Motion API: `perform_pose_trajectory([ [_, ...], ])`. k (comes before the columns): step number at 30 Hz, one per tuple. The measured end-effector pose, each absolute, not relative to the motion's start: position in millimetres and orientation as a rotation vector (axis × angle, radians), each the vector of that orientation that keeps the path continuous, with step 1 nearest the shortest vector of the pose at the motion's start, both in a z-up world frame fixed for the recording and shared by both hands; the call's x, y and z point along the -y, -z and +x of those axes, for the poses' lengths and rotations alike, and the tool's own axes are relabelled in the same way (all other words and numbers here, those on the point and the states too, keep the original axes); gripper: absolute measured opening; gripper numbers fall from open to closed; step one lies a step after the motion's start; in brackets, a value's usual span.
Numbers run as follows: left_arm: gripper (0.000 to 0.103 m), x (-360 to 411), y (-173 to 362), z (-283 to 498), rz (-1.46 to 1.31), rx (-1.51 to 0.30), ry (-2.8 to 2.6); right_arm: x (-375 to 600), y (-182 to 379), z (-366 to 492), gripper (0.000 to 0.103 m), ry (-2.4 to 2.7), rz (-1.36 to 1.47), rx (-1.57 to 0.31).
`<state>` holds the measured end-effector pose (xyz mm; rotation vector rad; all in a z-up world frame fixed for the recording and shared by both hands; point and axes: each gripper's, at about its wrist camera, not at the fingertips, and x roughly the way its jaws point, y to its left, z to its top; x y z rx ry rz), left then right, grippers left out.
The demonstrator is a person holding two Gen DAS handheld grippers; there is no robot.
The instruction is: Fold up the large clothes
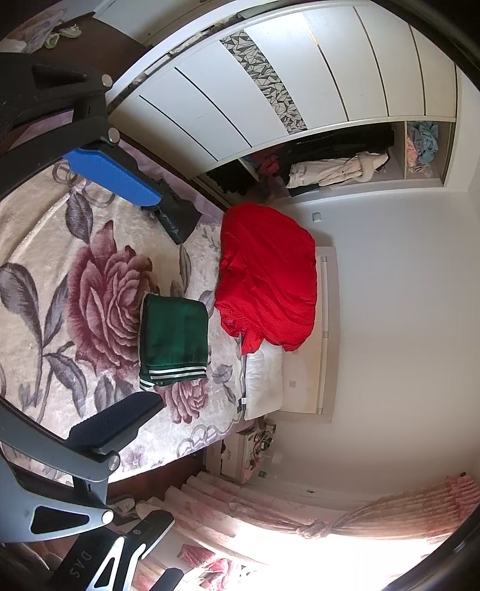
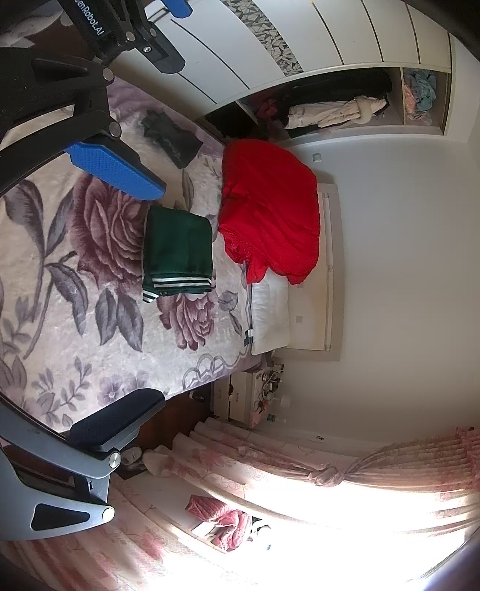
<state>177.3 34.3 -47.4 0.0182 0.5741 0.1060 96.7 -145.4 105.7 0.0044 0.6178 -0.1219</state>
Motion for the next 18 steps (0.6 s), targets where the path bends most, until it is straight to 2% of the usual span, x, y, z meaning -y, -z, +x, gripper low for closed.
perform_pose_trajectory([
  [18,0.103,-32.5,47.0,177.1,0.020,-0.574,-0.113,144.1,-104.5,83.0,0.103,0.134,0.009,-0.615],
])
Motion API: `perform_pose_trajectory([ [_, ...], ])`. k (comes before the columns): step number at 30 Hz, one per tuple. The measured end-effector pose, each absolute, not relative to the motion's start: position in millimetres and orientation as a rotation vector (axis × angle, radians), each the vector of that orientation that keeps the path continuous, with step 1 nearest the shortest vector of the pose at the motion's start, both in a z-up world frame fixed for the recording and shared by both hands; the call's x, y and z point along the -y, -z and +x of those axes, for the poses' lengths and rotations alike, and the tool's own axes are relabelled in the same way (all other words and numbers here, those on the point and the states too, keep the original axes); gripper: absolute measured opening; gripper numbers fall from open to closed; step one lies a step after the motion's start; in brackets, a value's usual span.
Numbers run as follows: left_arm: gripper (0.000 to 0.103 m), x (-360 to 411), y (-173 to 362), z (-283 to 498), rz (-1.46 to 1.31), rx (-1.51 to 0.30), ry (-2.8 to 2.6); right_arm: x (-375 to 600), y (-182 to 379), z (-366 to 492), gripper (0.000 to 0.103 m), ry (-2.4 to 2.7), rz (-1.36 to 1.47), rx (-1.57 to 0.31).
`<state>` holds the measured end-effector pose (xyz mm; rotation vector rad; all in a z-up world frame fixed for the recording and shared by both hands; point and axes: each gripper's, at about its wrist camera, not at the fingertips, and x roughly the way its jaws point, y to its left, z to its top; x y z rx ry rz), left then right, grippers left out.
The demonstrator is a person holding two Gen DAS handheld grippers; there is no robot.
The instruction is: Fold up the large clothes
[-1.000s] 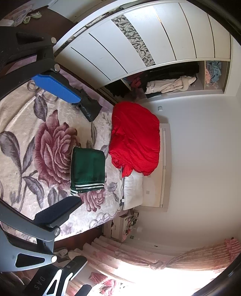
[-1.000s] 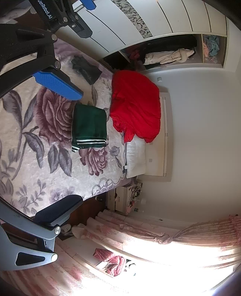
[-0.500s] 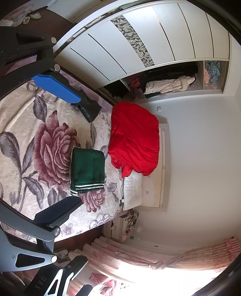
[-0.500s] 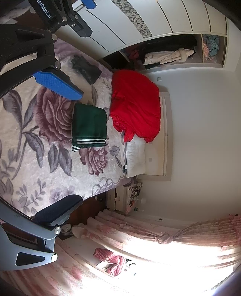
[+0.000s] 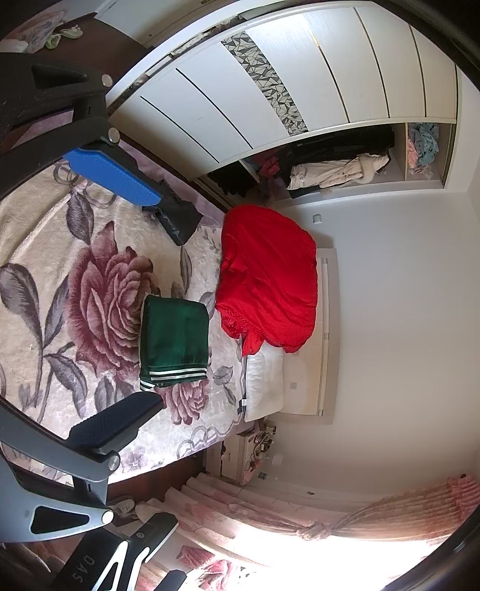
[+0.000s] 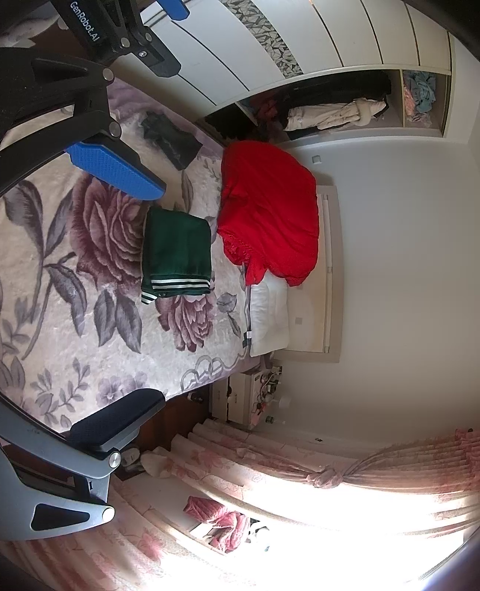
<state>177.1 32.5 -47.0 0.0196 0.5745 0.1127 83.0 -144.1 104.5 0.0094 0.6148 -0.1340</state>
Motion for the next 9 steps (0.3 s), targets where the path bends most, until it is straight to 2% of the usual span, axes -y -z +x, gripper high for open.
perform_pose_trajectory([
  [9,0.103,-34.1,44.6,172.9,0.018,-0.559,-0.125,142.4,-103.4,74.6,0.103,0.139,0.012,-0.617],
])
